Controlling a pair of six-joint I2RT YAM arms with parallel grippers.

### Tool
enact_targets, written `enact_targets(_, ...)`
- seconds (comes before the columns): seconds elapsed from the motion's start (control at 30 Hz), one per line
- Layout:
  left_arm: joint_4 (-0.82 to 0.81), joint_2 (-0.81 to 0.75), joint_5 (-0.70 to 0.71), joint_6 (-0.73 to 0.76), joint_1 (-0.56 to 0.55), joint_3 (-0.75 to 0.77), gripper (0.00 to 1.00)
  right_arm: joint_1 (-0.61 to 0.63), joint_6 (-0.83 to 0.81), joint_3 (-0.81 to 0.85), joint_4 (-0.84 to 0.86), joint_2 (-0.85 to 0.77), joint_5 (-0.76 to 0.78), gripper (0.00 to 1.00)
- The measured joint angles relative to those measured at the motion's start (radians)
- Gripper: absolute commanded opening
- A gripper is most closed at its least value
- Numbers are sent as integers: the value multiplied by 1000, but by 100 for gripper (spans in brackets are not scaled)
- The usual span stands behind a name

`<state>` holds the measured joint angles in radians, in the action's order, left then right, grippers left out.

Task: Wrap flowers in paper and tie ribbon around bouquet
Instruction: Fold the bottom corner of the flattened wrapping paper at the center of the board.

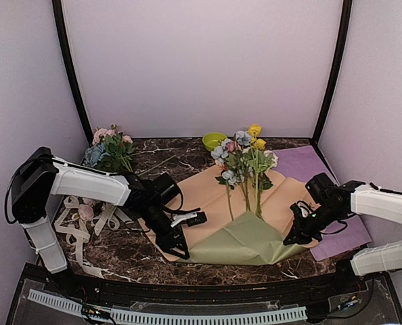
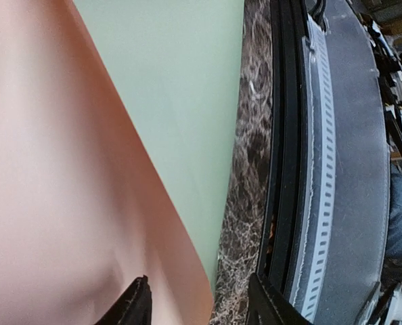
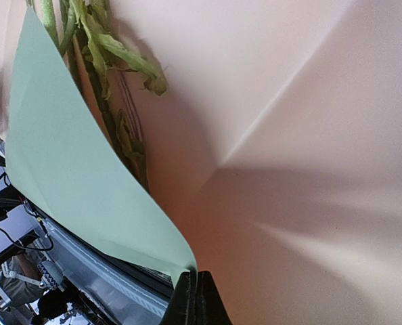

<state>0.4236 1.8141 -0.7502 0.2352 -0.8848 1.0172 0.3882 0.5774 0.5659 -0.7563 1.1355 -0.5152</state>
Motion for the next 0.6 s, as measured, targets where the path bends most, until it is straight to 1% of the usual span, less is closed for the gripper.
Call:
enact_targets(0.07, 21, -71, 60, -13, -3, 31, 53, 0, -5, 0, 6, 3, 0, 0)
enact_targets(0.17, 21, -164, 138, -21, -24, 101, 53, 0, -17, 0, 12, 8, 1, 0)
enact_targets(0.23, 10, -207, 177, -23, -54, 147, 49, 0, -23, 0, 16, 14, 2, 0)
enact_targets(0.3, -27, -214, 203, -35, -89, 175, 44, 0, -27, 0, 21, 23, 5, 0)
enact_targets(0.37, -60, -169, 242, -56, -119, 203, 41, 0, -27, 0, 29, 31, 5, 0)
enact_targets(0.43, -68, -79, 285, -73, -144, 245, 41, 0, -28, 0, 34, 35, 5, 0)
enact_targets(0.5, -66, 21, 331, -75, -166, 284, 41, 0, -32, 0, 40, 37, 10, 0)
enact_targets(0.6, -50, 114, 401, -59, -192, 309, 41, 0, -38, 0, 54, 43, 13, 0)
